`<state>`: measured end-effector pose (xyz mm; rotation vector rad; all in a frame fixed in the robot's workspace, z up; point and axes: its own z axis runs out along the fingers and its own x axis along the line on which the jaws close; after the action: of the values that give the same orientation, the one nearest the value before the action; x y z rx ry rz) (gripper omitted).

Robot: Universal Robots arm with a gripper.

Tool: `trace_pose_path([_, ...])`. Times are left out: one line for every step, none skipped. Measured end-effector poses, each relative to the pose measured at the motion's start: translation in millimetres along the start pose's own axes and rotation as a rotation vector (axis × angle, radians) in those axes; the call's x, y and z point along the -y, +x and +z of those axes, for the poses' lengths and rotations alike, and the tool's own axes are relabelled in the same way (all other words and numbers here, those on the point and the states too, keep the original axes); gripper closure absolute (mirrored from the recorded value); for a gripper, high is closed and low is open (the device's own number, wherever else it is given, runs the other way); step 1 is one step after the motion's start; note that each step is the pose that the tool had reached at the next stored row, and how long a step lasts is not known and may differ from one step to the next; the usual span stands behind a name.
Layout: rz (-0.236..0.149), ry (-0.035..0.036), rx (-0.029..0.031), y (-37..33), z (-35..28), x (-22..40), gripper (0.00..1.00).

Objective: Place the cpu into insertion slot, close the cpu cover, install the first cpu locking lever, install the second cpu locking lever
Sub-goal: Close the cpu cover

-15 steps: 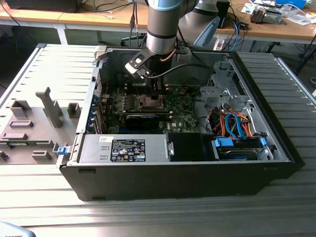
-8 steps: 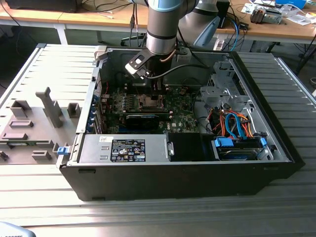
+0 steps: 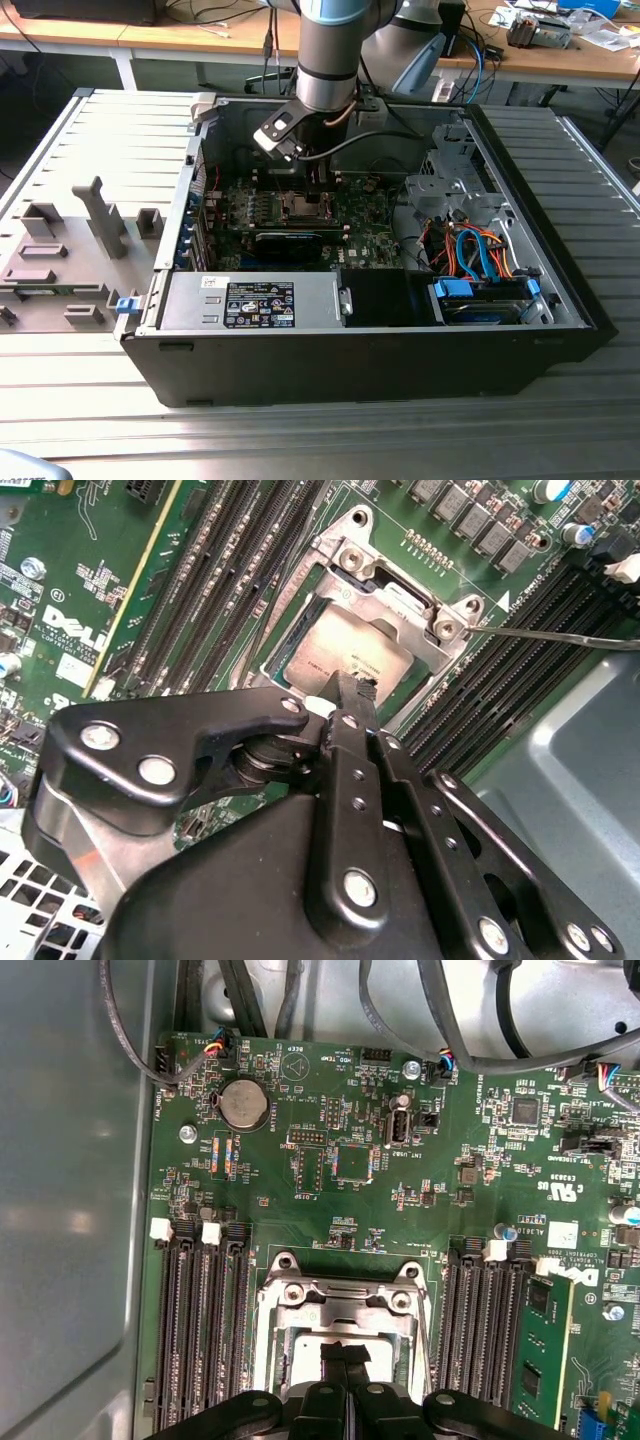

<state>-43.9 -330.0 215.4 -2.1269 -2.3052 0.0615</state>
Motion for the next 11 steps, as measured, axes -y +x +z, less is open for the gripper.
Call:
trace_pose_path([0.000,0.0000,0.0000,0.0,0.1,0.0,0.89])
trace_pose_path([0.000,0.0000,0.0000,0.0,0.3,0.0,0.89])
trace_pose_path([0.000,-0.0002,-0.0002,0.0,0.6,0.0,0.89])
trace_pose_path([0.000,-0.0002,-0.0002,0.1,0.9,-0.1,0.89])
trace_pose_path([0.000,0.0000,0.0001,0.0,1.2,0.0,0.89])
trace_pose_path([0.000,0.0000,0.0000,0.0,1.5,0.0,0.89])
trace_pose_path([0.000,-0.0001,-0.0002,0.1,2.0,-0.1,0.89])
trace_pose_path([0.000,-0.0001,-0.0001,0.1,2.3,-0.1,0.89])
trace_pose_path([0.000,-0.0001,-0.0001,0.1,2.9,-0.1,0.89])
trace_pose_path([0.000,0.0000,0.0000,0.1,3.4,-0.1,0.89])
trace_pose_path([0.000,-0.0001,-0.0001,0.1,3.8,-0.1,0.89])
